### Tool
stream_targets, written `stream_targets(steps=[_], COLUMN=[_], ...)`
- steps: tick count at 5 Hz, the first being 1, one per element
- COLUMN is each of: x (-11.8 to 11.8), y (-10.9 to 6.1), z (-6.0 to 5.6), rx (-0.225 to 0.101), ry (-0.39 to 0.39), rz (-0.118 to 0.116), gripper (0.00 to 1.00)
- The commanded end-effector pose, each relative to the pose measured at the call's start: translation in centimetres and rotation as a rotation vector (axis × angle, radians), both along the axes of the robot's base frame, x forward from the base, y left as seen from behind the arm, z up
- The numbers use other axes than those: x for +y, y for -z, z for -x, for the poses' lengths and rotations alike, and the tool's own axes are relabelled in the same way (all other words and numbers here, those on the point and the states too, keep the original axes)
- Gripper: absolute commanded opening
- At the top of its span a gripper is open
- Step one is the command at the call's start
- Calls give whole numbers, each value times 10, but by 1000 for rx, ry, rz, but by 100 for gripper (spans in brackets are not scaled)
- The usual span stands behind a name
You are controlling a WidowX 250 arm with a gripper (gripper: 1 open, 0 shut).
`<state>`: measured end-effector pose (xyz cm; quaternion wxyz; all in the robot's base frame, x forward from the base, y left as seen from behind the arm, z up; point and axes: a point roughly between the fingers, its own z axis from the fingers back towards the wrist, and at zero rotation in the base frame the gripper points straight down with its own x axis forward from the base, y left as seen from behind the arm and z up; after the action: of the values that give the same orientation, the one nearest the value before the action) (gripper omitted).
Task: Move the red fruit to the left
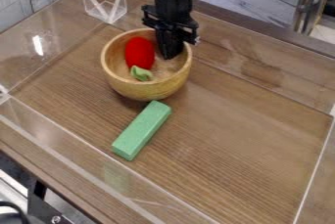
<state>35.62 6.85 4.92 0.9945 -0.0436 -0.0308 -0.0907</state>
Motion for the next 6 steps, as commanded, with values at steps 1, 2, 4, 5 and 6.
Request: stream_targets(steps=[1, 2, 4, 5, 6], x=[12, 17, 39, 32, 29], y=[-19, -11, -32, -48, -70], z=[-17, -16, -10, -8, -8], rx=[-63, -65, -128, -165, -213], ry=[12, 23, -53, -90, -133], rz=[-8, -2, 32, 48, 68], gripper=[0, 0, 0, 0, 0])
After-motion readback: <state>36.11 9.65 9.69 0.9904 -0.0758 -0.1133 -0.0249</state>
